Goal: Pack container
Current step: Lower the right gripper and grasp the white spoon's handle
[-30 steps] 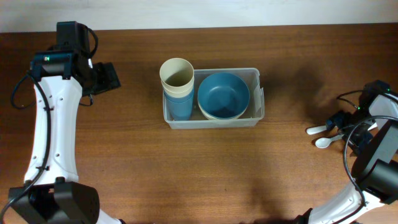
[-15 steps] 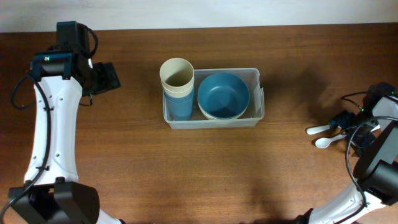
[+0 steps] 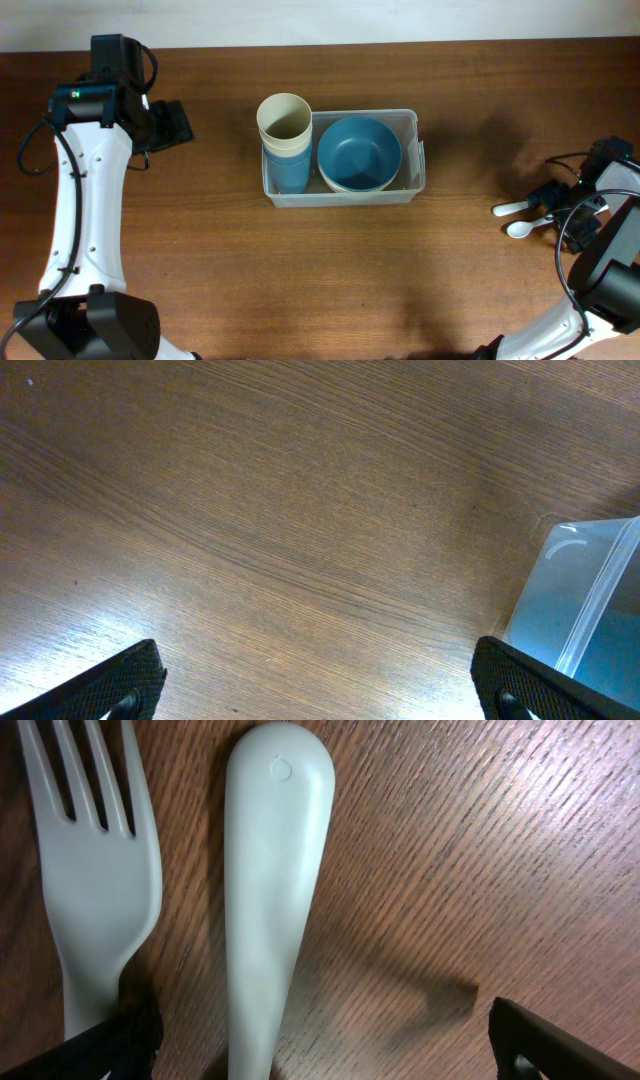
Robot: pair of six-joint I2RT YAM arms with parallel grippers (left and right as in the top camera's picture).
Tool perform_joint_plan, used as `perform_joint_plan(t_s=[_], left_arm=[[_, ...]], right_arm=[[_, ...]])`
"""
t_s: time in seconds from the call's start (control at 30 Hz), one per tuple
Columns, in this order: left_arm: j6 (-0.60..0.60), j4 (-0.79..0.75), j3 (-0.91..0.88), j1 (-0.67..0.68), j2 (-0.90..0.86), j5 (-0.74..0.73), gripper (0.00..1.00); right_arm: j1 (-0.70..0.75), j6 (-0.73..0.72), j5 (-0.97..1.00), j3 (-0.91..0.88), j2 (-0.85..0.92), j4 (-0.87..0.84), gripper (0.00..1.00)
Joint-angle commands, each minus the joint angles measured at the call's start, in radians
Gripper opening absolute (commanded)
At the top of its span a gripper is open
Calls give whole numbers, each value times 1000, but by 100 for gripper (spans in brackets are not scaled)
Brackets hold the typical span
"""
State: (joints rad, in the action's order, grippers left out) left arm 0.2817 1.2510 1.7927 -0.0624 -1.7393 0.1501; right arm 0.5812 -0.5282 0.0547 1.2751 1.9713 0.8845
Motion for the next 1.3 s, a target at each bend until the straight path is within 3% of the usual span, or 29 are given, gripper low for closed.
perform_joint_plan(t_s=[0.0,0.03,0.17,0.5,0.8,0.97,1.27], left_arm=[[10,-2,-8,-4,0,4,100],[10,-2,-8,-4,0,4,100],[10,-2,-8,-4,0,4,100],[10,-2,-8,-4,0,4,100],[10,-2,-8,-4,0,4,100],[10,-2,-8,-4,0,4,100],[10,-2,-8,-4,0,4,100]], right_arm=[[2,-12,-6,-25,0,-5,99],[2,-12,-11,-25,0,-7,100],[2,-12,-42,-25,0,-17,77],[2,-12,-52,-25,0,-26,36],[2,-12,-97,-25,0,-40,24],[2,-12,-97,-24,0,-41,7],[2,-12,-104,-23,0,-40,6]])
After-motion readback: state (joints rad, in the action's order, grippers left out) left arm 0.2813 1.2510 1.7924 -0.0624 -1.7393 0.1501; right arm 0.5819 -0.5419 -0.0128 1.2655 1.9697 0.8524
